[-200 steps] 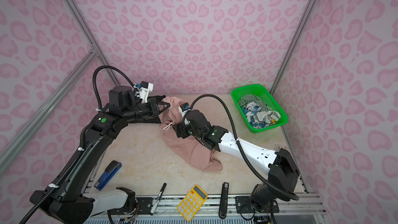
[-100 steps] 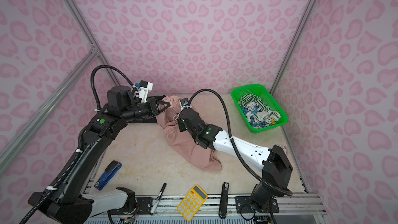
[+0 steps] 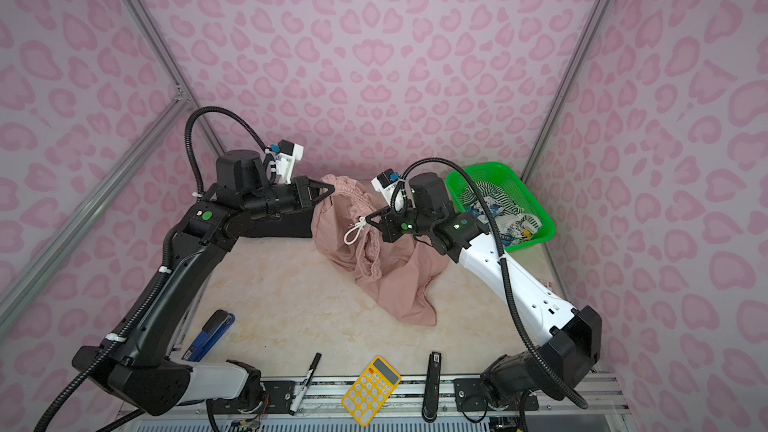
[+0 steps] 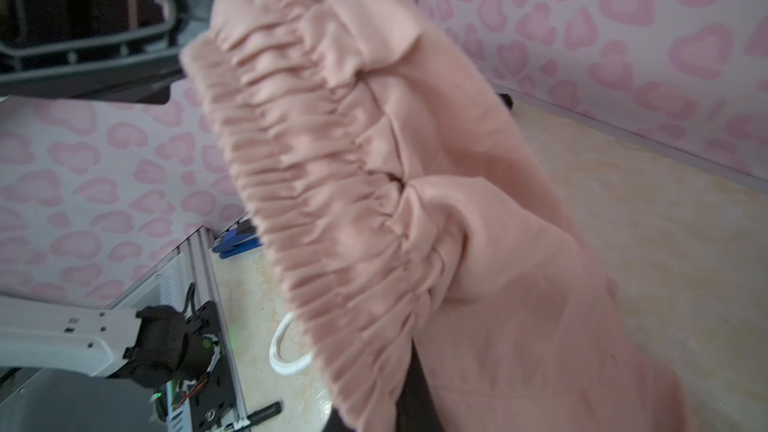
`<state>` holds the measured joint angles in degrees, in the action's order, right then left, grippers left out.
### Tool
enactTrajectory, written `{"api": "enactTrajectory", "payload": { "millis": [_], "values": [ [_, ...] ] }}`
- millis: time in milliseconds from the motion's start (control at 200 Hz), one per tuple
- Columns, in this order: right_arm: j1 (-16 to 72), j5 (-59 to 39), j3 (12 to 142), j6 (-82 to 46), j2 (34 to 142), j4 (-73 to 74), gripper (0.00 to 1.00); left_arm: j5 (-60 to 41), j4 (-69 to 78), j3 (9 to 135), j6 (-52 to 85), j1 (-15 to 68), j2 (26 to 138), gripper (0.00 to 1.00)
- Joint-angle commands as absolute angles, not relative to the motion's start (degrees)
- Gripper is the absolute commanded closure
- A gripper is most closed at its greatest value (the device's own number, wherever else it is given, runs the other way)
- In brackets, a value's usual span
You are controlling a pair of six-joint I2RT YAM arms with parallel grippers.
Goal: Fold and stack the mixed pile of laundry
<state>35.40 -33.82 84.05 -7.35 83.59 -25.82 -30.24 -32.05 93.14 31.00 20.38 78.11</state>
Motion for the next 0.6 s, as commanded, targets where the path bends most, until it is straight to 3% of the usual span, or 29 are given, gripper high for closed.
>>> {"api": "enactTrajectory", "payload": {
  "millis": [0,175,325,460,595],
  "values": [
    [38.12,-40.0,88.66,-4.06,86.26,-32.95,0.97,-22.49,-33.87,95.07,27.69,19.77,75.75,0.97],
    [45.89,-37.77,104.05,-2.97,94.76,-37.02,0.98,-11.64,-40.58,99.44,25.53,17.32,70.99,0.97],
    [47.02,-36.64,114.82,-6.44,99.46,-34.87,1.0,-9.69,-45.43,111.62,21.99,15.63,74.91,0.97],
    [41.32,-38.2,111.24,-12.81,96.98,-26.89,1.0,-15.06,-45.33,120.86,20.86,15.56,83.56,0.97],
    [31.12,-45.3,95.97,-19.19,91.28,-16.45,1.0,-23.08,-41.81,125.22,22.31,16.57,94.1,0.97]
  ]
}}
